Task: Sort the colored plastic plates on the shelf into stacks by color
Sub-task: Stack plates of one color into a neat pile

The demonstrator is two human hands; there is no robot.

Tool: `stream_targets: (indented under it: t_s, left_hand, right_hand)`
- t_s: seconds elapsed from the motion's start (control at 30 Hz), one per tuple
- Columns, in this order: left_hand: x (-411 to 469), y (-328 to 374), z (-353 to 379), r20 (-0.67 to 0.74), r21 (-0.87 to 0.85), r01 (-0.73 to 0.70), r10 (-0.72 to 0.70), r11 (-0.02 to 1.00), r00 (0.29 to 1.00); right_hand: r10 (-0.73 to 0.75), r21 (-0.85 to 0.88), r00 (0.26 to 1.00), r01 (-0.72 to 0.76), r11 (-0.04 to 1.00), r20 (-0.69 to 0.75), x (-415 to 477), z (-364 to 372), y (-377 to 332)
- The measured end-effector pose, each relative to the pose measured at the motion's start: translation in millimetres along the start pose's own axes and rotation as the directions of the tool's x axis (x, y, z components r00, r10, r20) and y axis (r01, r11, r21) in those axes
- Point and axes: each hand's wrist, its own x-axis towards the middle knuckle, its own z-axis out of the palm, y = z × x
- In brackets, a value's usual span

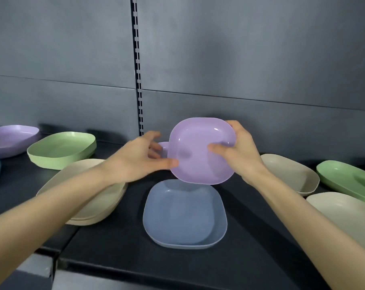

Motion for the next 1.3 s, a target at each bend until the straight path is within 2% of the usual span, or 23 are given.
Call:
stream_targets:
  t_s: [0.07, 0.13, 0.23, 0.37, 0.47, 0.73, 0.83, 0.97, 1.1, 1.17, 1.23, 1.3]
  left_hand:
    - [21.0, -1.7, -4.5, -0.034, -0.124, -0.014, 0.009, 0.992, 0.999]
    - [42.0, -6.9, -8.6, -0.063, -0.170, -0.051, 0.041, 0.984, 0.997]
    - [73.3, -21.1, -13.7, -0.090, -0.082, -0.101, 0.093, 0.992, 0.992]
    - [103.2, -44.3, -13.8, -0.047, 0.078, -0.113, 0.117, 0.991, 0.992]
    - [120.4, -60.1, -12.0, -0.003, 0.229, -0.086, 0.089, 0.970, 0.996]
    - [142.9, -82.9, -0.1, 0.126, 0.395, -0.086, 0.039, 0.915, 0.991]
    - [146.1, -87.5, 2.3, 0.168, 0.399, -0.091, 0.025, 0.913, 0.986]
    - [144.0, -87.4, 3.9, 0.218, 0.414, -0.102, 0.010, 0.905, 0.976]
    - [139.0, -84.5, -2.6, 0.255, 0.337, -0.062, -0.028, 0.939, 0.967]
    - [134.0, -78.6, -8.8, 0.298, 0.234, 0.008, -0.079, 0.972, 0.951]
    - [126.3, -72.7, -16.0, 0.357, 0.151, 0.063, -0.113, 0.987, 0.927]
    - [117.7, -72.4, -20.9, 0.421, 0.152, 0.062, -0.121, 0.986, 0.899]
  right_hand:
    - [0.006, -0.013, 1.000, -0.006, 1.000, 0.013, 12.2, 12.6, -1.4]
    - [0.020, -0.026, 1.000, -0.020, 0.999, 0.011, 25.3, 24.6, -0.9]
    - [0.036, -0.094, 0.999, -0.035, 0.995, 0.000, 48.1, 40.3, 4.3]
    - [0.103, -0.289, 0.993, -0.084, 0.954, 0.050, 76.2, 63.8, 23.8]
    - [0.149, -0.419, 0.987, -0.109, 0.901, 0.062, 89.7, 77.3, 39.7]
    - [0.177, -0.686, 0.978, -0.056, 0.725, 0.107, 94.1, 82.9, 49.9]
    - [0.226, -0.701, 0.964, -0.064, 0.711, 0.141, 91.2, 80.6, 55.5]
    - [0.251, -0.657, 0.951, -0.073, 0.750, 0.181, 88.2, 80.6, 60.2]
    - [0.245, -0.648, 0.944, -0.046, 0.760, 0.220, 86.0, 82.1, 59.6]
    - [0.244, -0.648, 0.944, -0.046, 0.761, 0.220, 84.9, 80.2, 57.8]
    - [0.265, -0.622, 0.943, -0.085, 0.778, 0.202, 82.1, 75.8, 54.1]
    - [0.319, -0.553, 0.924, -0.156, 0.819, 0.212, 77.7, 70.7, 51.1]
